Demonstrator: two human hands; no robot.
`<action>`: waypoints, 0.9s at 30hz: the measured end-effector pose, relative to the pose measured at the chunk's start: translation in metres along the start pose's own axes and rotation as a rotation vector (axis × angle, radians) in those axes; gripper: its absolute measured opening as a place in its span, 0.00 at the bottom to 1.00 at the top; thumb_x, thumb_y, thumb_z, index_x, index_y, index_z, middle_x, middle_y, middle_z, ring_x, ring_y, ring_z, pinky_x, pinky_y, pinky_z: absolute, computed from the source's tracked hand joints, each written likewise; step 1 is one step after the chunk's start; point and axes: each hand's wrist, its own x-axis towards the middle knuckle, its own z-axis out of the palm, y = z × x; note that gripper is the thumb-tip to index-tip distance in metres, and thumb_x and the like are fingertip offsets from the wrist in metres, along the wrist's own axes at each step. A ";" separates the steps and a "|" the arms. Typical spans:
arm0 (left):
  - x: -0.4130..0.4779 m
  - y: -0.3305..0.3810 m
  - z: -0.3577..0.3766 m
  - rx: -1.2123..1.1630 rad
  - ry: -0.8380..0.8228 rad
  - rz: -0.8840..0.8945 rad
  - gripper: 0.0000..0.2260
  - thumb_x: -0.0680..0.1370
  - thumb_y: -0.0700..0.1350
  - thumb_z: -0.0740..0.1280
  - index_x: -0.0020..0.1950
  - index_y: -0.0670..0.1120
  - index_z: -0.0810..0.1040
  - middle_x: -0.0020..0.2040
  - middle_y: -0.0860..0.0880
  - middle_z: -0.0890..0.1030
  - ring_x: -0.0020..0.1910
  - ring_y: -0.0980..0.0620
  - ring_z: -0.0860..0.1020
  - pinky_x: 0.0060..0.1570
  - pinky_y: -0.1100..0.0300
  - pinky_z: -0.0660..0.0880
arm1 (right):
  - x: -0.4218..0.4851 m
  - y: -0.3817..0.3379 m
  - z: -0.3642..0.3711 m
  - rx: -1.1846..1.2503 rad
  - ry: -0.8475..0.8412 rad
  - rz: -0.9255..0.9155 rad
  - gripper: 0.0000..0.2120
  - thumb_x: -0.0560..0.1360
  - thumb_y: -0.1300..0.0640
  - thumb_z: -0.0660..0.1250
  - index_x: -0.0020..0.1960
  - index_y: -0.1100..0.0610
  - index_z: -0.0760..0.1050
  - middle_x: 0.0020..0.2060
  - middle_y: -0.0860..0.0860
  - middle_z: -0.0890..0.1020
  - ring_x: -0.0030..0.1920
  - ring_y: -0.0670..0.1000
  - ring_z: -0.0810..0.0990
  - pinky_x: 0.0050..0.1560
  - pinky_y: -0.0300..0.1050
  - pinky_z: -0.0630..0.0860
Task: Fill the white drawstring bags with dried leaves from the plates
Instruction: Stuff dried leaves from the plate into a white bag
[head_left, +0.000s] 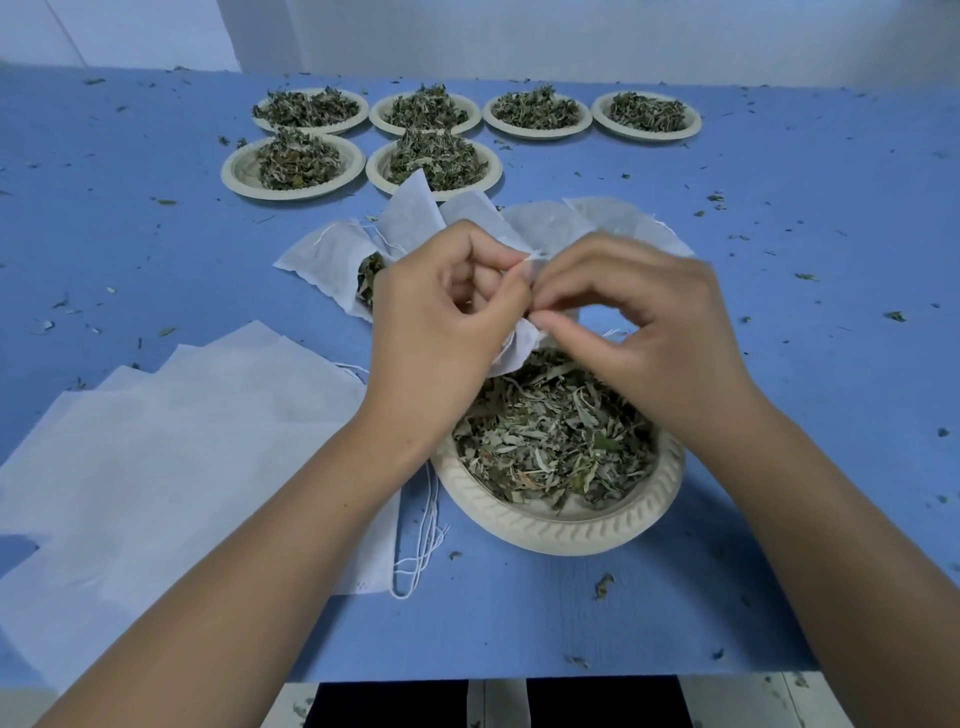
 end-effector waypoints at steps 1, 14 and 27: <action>-0.001 0.001 0.000 0.001 -0.017 0.011 0.05 0.76 0.38 0.70 0.41 0.45 0.79 0.28 0.54 0.75 0.27 0.56 0.71 0.30 0.64 0.70 | -0.001 0.000 0.002 -0.017 -0.069 0.025 0.04 0.75 0.66 0.68 0.43 0.66 0.80 0.39 0.53 0.79 0.39 0.50 0.78 0.42 0.44 0.76; 0.007 0.002 -0.006 -0.011 0.139 -0.055 0.06 0.77 0.39 0.69 0.41 0.47 0.78 0.28 0.49 0.74 0.26 0.57 0.69 0.30 0.63 0.68 | -0.002 0.013 -0.037 0.005 -0.510 0.463 0.18 0.64 0.45 0.75 0.52 0.50 0.82 0.45 0.46 0.81 0.44 0.47 0.77 0.50 0.48 0.72; 0.005 0.001 -0.005 0.002 0.130 -0.063 0.07 0.77 0.39 0.69 0.40 0.48 0.77 0.28 0.52 0.74 0.26 0.57 0.70 0.31 0.64 0.69 | -0.003 0.008 -0.020 0.314 -0.296 0.366 0.07 0.69 0.71 0.73 0.45 0.63 0.83 0.41 0.53 0.84 0.44 0.52 0.83 0.51 0.50 0.80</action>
